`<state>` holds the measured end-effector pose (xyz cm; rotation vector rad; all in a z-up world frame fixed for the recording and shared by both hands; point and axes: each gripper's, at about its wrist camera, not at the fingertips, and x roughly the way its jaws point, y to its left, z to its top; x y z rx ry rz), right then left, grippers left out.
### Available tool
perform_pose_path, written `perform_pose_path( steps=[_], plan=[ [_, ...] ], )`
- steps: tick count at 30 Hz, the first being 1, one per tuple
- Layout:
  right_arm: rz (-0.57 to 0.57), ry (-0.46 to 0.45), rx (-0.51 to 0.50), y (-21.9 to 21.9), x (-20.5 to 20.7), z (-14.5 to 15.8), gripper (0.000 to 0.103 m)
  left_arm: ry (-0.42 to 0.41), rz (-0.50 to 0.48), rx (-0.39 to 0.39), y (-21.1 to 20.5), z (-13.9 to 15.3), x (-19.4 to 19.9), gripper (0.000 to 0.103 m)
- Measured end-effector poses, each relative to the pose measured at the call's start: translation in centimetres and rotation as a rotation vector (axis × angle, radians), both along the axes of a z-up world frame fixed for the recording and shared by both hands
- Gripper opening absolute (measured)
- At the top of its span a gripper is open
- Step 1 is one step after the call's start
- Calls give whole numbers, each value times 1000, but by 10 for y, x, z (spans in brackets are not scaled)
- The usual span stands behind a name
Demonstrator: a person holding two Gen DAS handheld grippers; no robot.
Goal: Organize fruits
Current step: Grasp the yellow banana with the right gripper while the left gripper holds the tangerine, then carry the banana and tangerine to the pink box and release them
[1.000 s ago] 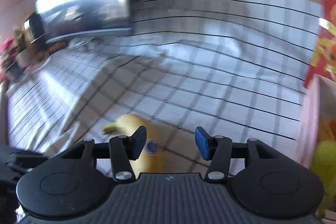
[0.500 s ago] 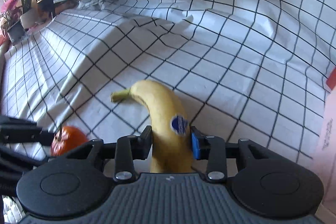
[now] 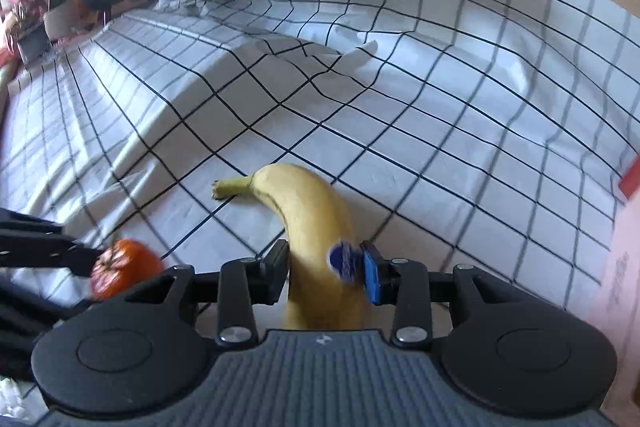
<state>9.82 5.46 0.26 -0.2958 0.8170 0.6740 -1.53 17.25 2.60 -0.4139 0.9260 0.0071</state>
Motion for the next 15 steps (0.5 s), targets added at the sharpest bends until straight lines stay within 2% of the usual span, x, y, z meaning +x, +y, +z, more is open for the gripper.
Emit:
perform_pose_path(
  steps=[2, 4, 8, 15],
  plan=[
    [18, -33, 6, 6, 2, -3, 42, 0, -1, -3, 0, 0, 0, 55],
    [22, -28, 10, 9, 5, -3, 43, -2, 1, -6, 1, 0, -1, 55],
    [12, -14, 5, 5, 3, -1, 38, -5, 4, 0, 1, 0, -2, 55],
    [-68, -46, 89, -27, -12, 23, 36, -22, 3, 23, -3, -1, -3, 55]
  ],
)
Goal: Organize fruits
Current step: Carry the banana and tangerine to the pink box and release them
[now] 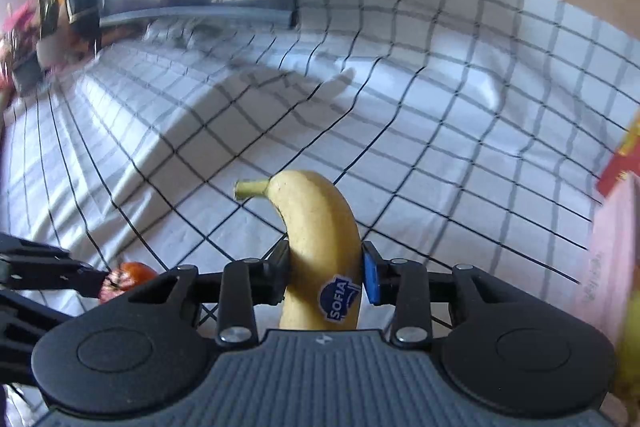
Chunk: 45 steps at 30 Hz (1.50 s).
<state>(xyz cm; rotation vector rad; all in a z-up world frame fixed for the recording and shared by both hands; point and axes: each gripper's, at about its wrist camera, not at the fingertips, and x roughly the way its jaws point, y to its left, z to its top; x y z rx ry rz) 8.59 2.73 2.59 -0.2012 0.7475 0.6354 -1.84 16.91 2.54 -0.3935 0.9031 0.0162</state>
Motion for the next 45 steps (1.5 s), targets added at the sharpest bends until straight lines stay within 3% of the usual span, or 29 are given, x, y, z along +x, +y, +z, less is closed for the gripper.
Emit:
perform_pose_path(
  steps=[12, 17, 20, 24, 28, 31, 33, 37, 45],
  plan=[
    [-158, -42, 177, -82, -52, 40, 36, -28, -41, 96, -12, 0, 2, 54],
    [-224, -60, 238, -122, -77, 55, 36, -34, -145, 140, -42, 10, 0, 54],
    [-267, -74, 257, -148, -97, 63, 36, -69, -267, 100, -73, 25, -6, 54],
    [-345, -123, 266, -189, -123, 80, 36, -153, -419, -20, -116, 58, 0, 54],
    [-447, -236, 263, -231, -146, 110, 36, -271, -525, -58, -156, 104, 35, 54],
    [-533, -322, 253, -257, -156, 132, 36, -305, -577, -73, -186, 126, 77, 54],
    [-585, -364, 229, -270, -159, 142, 36, -278, -591, -82, -209, 130, 108, 54],
    [-655, -396, 218, -292, -158, 153, 36, -106, -601, -140, -247, 108, 169, 54],
    [-741, -357, 200, -324, -156, 142, 36, 28, -674, 22, -292, 49, 190, 54]
  ],
)
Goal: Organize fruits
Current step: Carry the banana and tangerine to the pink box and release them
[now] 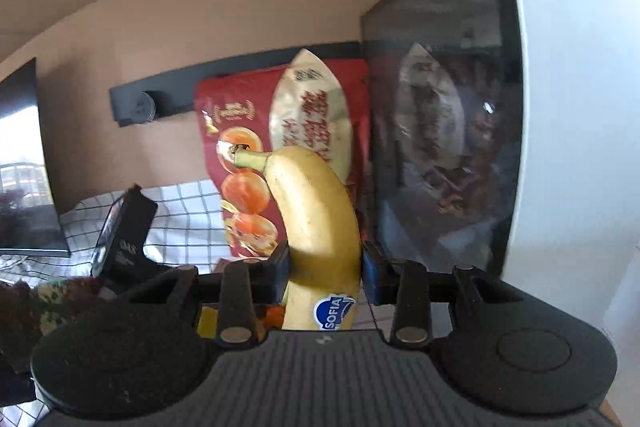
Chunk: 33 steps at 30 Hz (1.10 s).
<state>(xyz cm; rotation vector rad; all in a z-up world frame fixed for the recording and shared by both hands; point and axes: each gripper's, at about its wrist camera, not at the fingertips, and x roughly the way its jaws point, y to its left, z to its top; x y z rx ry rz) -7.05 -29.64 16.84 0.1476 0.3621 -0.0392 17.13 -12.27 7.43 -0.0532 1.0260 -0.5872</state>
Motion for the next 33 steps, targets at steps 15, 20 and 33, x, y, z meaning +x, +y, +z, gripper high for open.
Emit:
perform_pose_path(
  steps=[15, 20, 33],
  plan=[
    [18, 112, 52, -3, 32, -31, 36, -149, 93, -163, 43, 20, -28, 53],
    [81, 119, 40, 10, 64, -25, 36, -161, 157, -191, 82, 27, -63, 53],
    [315, 374, -302, 78, 190, -78, 36, -114, 222, -152, 143, 6, -141, 53]
  ],
)
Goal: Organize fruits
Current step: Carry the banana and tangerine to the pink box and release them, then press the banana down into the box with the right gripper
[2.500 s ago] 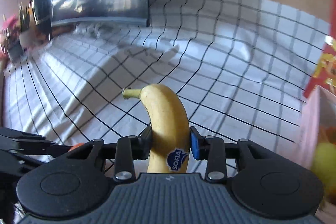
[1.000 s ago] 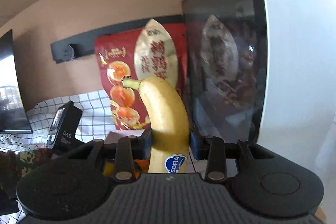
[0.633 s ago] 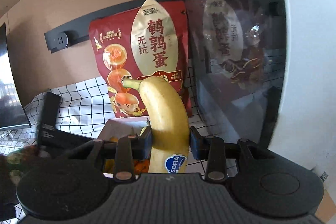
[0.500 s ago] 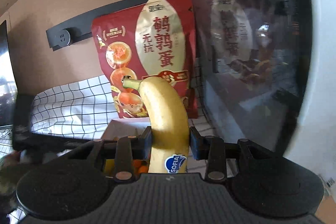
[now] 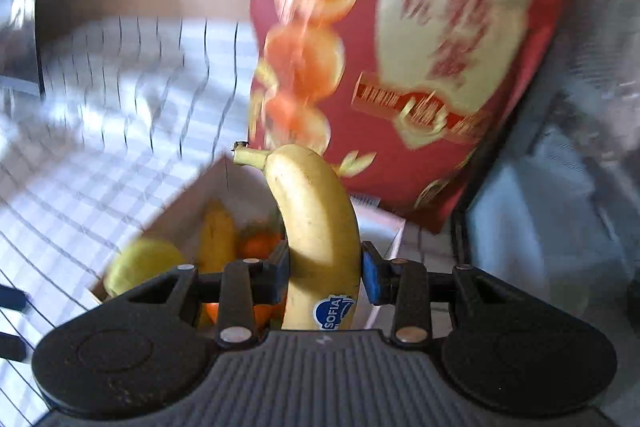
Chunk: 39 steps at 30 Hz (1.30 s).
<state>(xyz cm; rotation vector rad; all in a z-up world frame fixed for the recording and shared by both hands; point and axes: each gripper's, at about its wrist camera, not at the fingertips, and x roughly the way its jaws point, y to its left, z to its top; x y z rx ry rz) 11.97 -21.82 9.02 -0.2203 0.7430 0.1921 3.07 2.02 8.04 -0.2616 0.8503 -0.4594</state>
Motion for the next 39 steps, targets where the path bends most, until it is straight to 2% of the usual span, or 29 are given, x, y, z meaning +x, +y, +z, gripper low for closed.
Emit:
perform_pose_path(
  steps=[2, 5, 9, 13, 23, 27, 29, 39],
  plan=[
    [-10, 47, -13, 3, 14, -15, 36, 20, 32, -4, 12, -4, -4, 53],
    [-21, 107, 21, 2, 28, -31, 36, 47, 77, -3, 25, -11, -8, 53],
    [-17, 101, 46, 2, 30, -34, 37, 82, 98, -9, 32, -19, -10, 53],
    [2, 94, 62, 0, 25, -34, 37, 92, 75, -5, 28, -23, -11, 53],
    [-52, 64, 90, -3, 19, -34, 39, 102, 62, 53, 16, -29, -5, 53],
    [-66, 34, 97, -3, 10, -34, 40, 88, 63, 73, 11, -27, -4, 53],
    [-61, 31, 122, -4, 6, -33, 43, 81, 56, 82, 9, -25, -4, 53],
    [-100, 27, 223, -21, -12, -31, 43, 33, 32, 148, -13, -21, -6, 53]
  ],
)
